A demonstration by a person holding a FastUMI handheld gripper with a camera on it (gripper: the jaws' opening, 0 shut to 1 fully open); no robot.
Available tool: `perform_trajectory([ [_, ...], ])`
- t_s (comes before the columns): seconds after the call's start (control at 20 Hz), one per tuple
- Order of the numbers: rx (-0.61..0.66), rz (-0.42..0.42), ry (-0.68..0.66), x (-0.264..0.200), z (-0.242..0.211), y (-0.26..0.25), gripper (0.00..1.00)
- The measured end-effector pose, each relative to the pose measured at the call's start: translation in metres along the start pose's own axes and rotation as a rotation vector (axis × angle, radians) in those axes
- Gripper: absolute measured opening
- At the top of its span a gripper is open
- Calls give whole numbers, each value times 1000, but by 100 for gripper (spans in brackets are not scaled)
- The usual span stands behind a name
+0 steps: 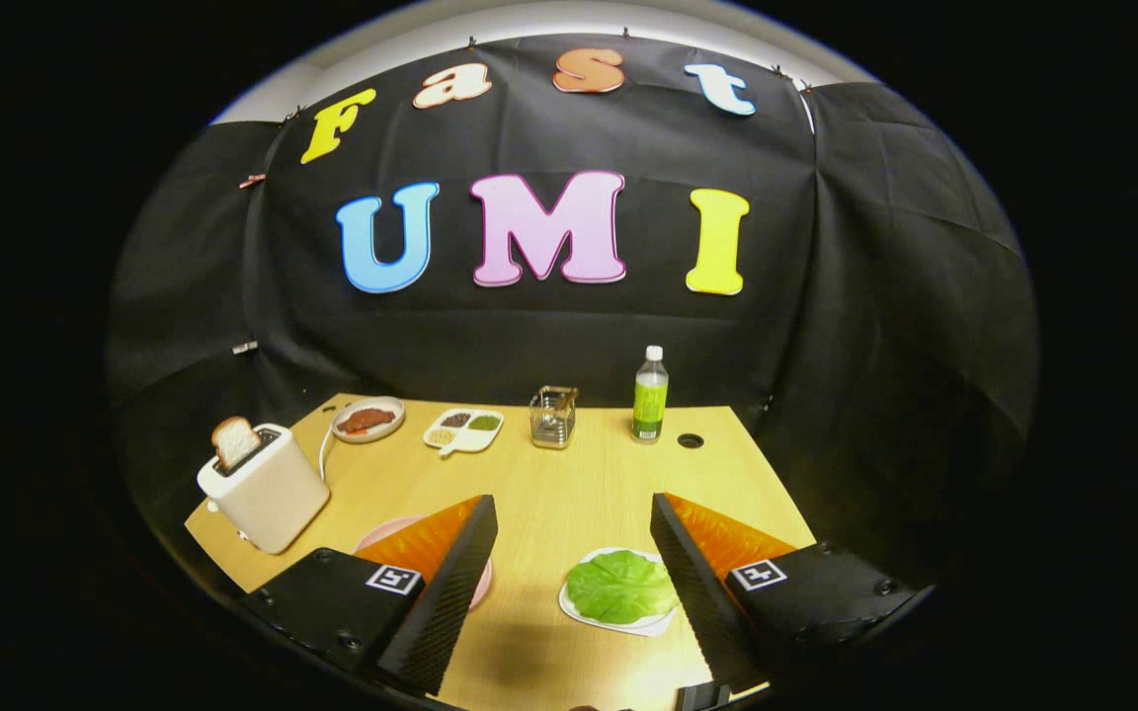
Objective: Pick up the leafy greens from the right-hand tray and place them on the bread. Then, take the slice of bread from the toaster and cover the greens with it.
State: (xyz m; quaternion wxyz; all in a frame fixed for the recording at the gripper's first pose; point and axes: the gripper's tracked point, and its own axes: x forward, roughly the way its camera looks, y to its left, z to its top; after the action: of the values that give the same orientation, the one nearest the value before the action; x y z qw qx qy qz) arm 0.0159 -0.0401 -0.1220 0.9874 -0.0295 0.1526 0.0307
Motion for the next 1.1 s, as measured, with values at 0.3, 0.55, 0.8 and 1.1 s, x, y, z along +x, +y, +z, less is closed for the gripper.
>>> perform_trajectory([
  [0.3,-57,74,138,34,-56,-21,97],
  [0.55,-153,137,307,69,-120,-39,98],
  [0.8,-225,232,421,99,-164,-43,99],
  [1.1,-230,309,496,122,-195,-50,97],
])
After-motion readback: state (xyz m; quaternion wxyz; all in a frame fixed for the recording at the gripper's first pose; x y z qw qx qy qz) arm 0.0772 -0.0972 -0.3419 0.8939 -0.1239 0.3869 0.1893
